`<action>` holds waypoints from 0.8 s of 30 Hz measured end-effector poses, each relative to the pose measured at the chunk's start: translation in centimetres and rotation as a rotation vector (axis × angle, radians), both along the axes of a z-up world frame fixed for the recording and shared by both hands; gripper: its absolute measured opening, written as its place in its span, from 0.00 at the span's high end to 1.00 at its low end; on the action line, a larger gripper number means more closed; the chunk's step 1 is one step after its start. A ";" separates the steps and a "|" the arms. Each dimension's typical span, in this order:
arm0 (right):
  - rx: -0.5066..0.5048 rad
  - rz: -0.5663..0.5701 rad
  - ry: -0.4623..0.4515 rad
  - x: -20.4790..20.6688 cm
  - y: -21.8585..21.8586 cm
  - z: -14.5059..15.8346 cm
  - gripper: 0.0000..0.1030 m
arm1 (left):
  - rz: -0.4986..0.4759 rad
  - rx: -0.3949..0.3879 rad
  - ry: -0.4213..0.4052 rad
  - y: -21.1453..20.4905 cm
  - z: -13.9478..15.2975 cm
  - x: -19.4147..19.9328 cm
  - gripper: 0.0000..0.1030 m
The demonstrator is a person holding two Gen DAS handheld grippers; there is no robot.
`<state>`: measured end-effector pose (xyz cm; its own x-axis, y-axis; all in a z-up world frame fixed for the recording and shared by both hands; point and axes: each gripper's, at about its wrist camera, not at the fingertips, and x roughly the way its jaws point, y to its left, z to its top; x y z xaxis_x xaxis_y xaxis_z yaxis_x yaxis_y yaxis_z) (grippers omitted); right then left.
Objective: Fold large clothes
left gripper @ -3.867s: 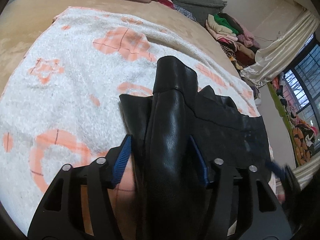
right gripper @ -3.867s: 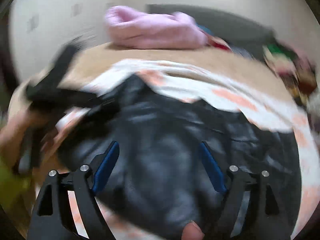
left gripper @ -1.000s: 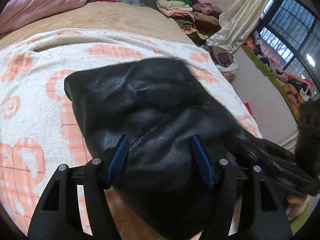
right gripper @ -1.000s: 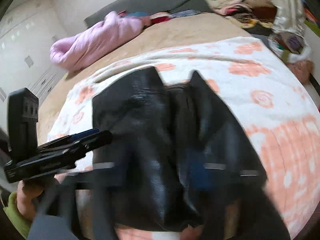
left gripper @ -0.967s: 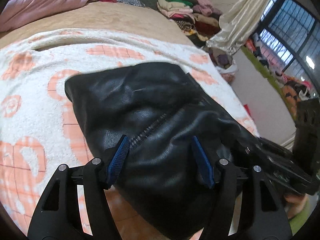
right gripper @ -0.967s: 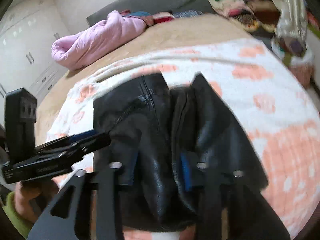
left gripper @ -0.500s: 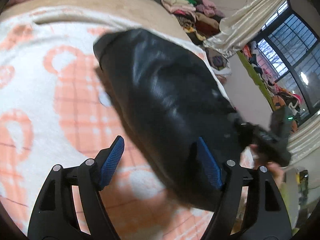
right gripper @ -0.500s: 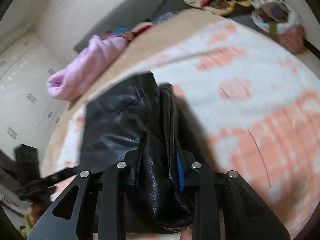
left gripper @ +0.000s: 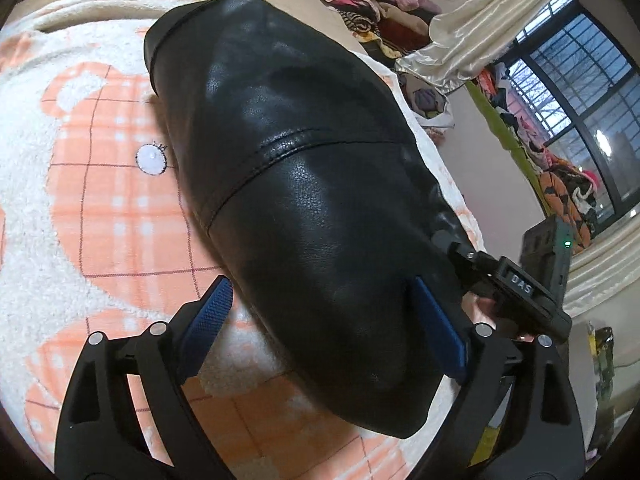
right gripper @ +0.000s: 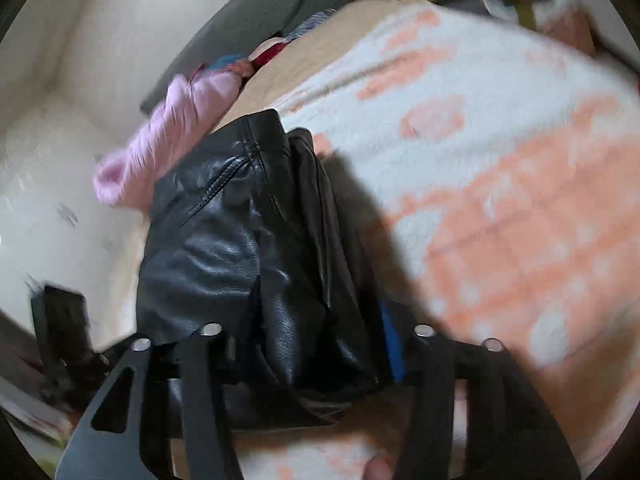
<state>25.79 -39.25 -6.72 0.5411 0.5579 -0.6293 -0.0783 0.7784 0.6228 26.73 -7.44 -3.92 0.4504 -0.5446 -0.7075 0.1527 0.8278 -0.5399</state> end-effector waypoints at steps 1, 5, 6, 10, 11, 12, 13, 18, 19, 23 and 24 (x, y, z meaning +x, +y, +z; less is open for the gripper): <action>-0.008 -0.005 -0.002 -0.4 0.4 0.0 0.58 | -0.004 0.011 -0.003 -0.1 -0.1 -0.1 0.20; 0.108 -0.043 0.034 -2.5 1.0 0.2 0.60 | -0.001 0.066 -0.046 0.7 1.3 0.1 0.20; 0.150 -0.045 0.049 -3.6 1.7 0.0 0.60 | -0.003 0.063 -0.050 1.3 1.5 0.2 0.20; 0.236 -0.023 0.096 -6.9 5.0 -0.3 0.60 | 0.022 0.151 -0.057 3.1 1.9 0.7 0.19; 0.262 -0.032 0.101 -7.9 5.9 -0.4 0.60 | 0.033 0.166 -0.058 3.7 1.9 0.8 0.19; 0.263 -0.039 0.091 -8.7 6.6 -0.4 0.60 | 0.043 0.168 -0.057 4.2 1.9 0.7 0.19; 0.215 -0.055 0.050 -9.5 7.4 -0.1 0.60 | 0.043 0.169 -0.051 4.4 1.8 0.7 0.19; 0.106 -0.090 0.009 -9.5 7.2 0.3 0.37 | 0.011 0.199 -0.068 3.7 1.6 -0.3 0.19; 0.125 -0.084 0.017 -9.3 6.7 0.4 0.36 | 0.009 0.202 -0.076 3.7 1.8 -0.4 0.19; 0.141 -0.083 -0.030 -9.7 4.8 2.9 0.22 | 0.005 0.242 -0.122 3.7 2.7 -1.3 0.19; 0.146 -0.082 -0.054 -9.7 4.7 3.6 0.21 | 0.003 0.256 -0.134 3.7 3.0 -1.5 0.19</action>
